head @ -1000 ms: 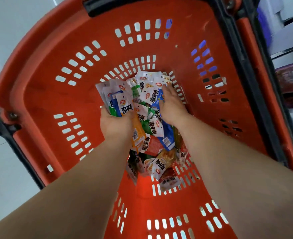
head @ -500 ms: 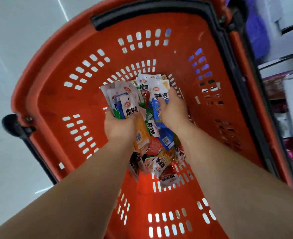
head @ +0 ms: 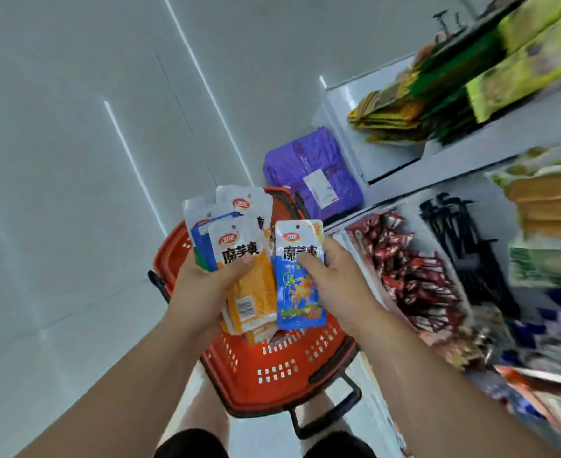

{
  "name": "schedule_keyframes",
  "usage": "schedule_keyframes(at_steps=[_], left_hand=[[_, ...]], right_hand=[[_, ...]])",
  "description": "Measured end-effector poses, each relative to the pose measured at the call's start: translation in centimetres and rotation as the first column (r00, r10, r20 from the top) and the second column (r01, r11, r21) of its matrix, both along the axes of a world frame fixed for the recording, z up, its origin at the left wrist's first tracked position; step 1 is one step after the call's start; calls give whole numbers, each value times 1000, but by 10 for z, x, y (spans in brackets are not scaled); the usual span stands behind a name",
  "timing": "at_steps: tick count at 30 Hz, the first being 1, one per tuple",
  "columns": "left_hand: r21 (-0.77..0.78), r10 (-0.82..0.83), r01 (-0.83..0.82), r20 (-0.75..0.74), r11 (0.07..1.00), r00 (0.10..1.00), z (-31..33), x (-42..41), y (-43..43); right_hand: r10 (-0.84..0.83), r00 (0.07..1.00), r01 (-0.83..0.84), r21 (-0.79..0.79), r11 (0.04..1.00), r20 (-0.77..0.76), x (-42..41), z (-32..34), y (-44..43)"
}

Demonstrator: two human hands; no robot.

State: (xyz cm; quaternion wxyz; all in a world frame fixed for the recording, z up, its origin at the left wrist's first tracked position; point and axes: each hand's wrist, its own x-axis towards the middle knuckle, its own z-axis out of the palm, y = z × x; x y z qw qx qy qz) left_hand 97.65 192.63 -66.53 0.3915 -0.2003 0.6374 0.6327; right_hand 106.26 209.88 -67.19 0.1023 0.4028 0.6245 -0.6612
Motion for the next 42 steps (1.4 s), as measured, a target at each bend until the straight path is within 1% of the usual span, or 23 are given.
schedule_keyframes(at_steps=[3,5,7,11,13,16,18,21,24,26,29,32,35,36,39,42], left_hand=[[58,-90,93,-56,994,994,93,-11,-5],[79,-139,146,-93,986,986,143,-14,-7],[110,-195,211,-138,971,971,198,-16,-6],[182,-295,340,-233,923,927,286,-13,12],[210,-321,387,-289,898,902,325,-5,27],[249,-338,452,-391,857,856,381,14,50],[258,-333,483,-461,837,823,419,30,65],[312,-310,523,-532,793,788,474,52,83],[325,-277,548,-604,771,748,522,70,99],[357,-247,578,-652,734,717,553,81,107],[381,-213,637,-723,671,657,597,93,120],[412,-152,682,-781,604,606,638,97,130],[432,-109,718,-813,547,572,673,91,142],[444,-97,727,-816,524,569,684,86,144],[460,-84,760,-829,459,553,713,58,151],[472,-76,788,-838,395,541,744,24,159]], right_hand=[[-21,998,24,64,998,-54,3,93,-6],[-52,995,61,95,994,-89,10,141,-14],[-101,985,121,148,982,-138,20,197,-24],[-202,949,249,182,951,-243,41,284,-28],[-253,925,323,233,918,-285,54,324,-24],[-282,886,401,302,865,-369,76,382,-12],[-292,848,450,310,837,-443,94,423,-1],[-286,807,493,323,808,-517,117,480,11],[-255,753,560,388,732,-606,135,521,25],[-214,717,593,419,687,-663,147,550,35],[-142,697,615,484,623,-703,161,594,46],[-150,642,687,478,547,-752,166,636,51],[-88,622,712,516,477,-778,168,671,54],[-63,619,721,534,442,-783,167,684,53],[-22,611,761,580,291,-791,158,716,47],[-50,568,812,549,199,-822,141,750,41]])
